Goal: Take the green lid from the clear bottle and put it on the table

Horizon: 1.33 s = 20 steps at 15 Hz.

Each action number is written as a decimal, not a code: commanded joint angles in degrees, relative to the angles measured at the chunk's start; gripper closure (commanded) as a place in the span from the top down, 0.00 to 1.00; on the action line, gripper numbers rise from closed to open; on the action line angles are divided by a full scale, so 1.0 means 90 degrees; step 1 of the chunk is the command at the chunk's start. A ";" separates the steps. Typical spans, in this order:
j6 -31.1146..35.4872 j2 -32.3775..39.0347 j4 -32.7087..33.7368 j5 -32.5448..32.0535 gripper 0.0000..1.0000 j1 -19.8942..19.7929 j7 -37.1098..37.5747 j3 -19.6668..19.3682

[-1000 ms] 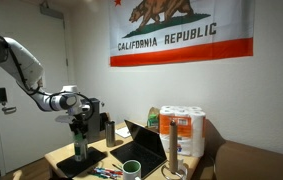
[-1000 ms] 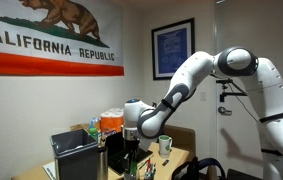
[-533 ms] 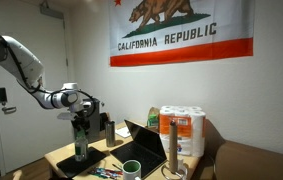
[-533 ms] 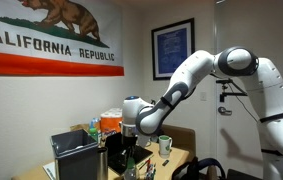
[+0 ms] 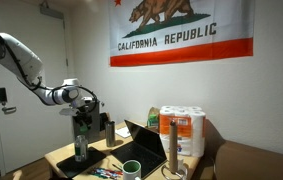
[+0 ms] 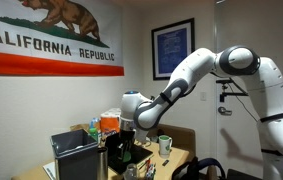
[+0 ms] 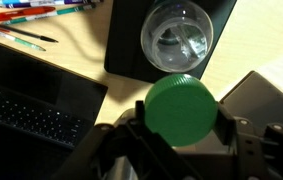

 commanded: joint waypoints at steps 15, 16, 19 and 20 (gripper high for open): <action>0.0328 -0.0229 -0.0601 0.0087 0.40 -0.0492 0.0282 -0.0686; 0.0415 -0.0169 -0.0678 0.0118 0.40 -0.0531 0.0289 -0.0708; 0.0626 0.0067 -0.0809 0.0131 0.40 -0.0568 0.0300 -0.0746; 0.0691 0.0171 -0.0821 0.0094 0.40 -0.0551 0.0314 -0.0773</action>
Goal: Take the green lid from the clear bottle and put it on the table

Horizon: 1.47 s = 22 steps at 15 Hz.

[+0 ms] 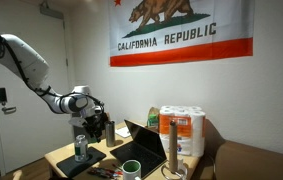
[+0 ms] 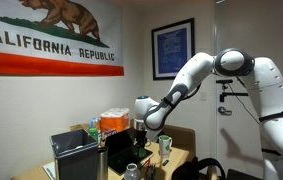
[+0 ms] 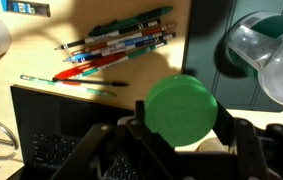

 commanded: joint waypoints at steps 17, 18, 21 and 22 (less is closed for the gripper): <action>0.1436 0.2002 0.0313 0.0169 0.91 0.0212 -0.0058 -0.0354; 0.1413 0.1978 0.0324 0.0163 0.98 0.0242 -0.0022 -0.0394; 0.1312 0.1801 0.0301 0.0088 1.00 0.0385 0.0073 -0.0579; 0.1236 0.1679 0.0270 0.0047 1.00 0.0481 0.0155 -0.0692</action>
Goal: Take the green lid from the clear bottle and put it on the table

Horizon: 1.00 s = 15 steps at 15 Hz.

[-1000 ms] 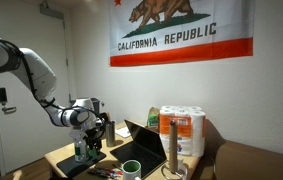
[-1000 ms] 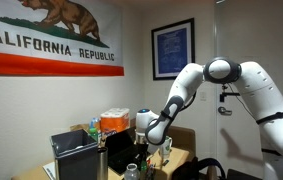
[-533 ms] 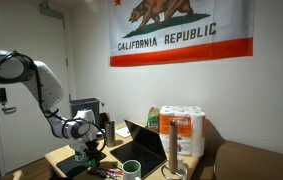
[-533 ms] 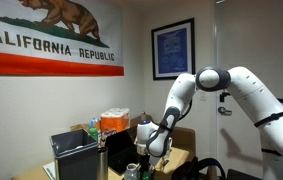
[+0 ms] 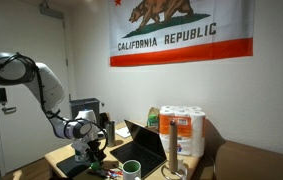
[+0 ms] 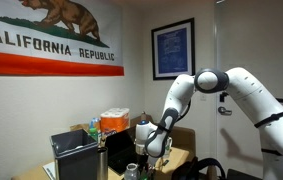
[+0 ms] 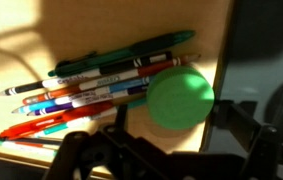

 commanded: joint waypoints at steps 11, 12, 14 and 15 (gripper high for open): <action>-0.1945 -0.2176 -0.0123 -0.0561 1.00 0.0745 0.0910 -0.0403; -0.2141 -0.2330 -0.0108 -0.0588 1.00 0.0700 0.0936 -0.0270; -0.2515 -0.2605 -0.0090 -0.0630 1.00 0.0648 0.1032 -0.0045; -0.2677 -0.2744 -0.0096 -0.0543 1.00 0.0604 0.0974 0.0102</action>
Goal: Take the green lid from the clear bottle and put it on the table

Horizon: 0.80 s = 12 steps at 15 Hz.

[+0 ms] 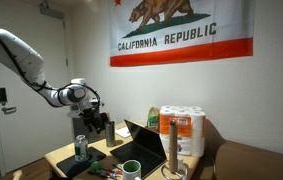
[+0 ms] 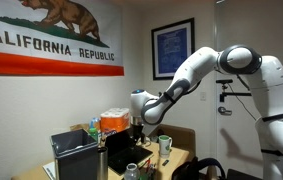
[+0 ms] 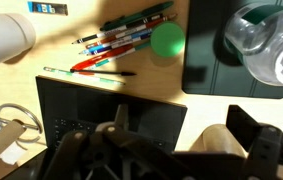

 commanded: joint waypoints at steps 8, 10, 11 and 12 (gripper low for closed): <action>-0.0837 -0.0833 -0.0113 0.0343 1.00 -0.0288 -0.0078 0.1061; -0.0851 -0.0810 -0.0105 0.0384 1.00 -0.0302 -0.0086 0.1137; -0.0847 -0.0801 -0.0107 0.0414 1.00 -0.0307 -0.0094 0.1161; -0.0847 -0.0793 -0.0109 0.0457 1.00 -0.0317 -0.0124 0.1183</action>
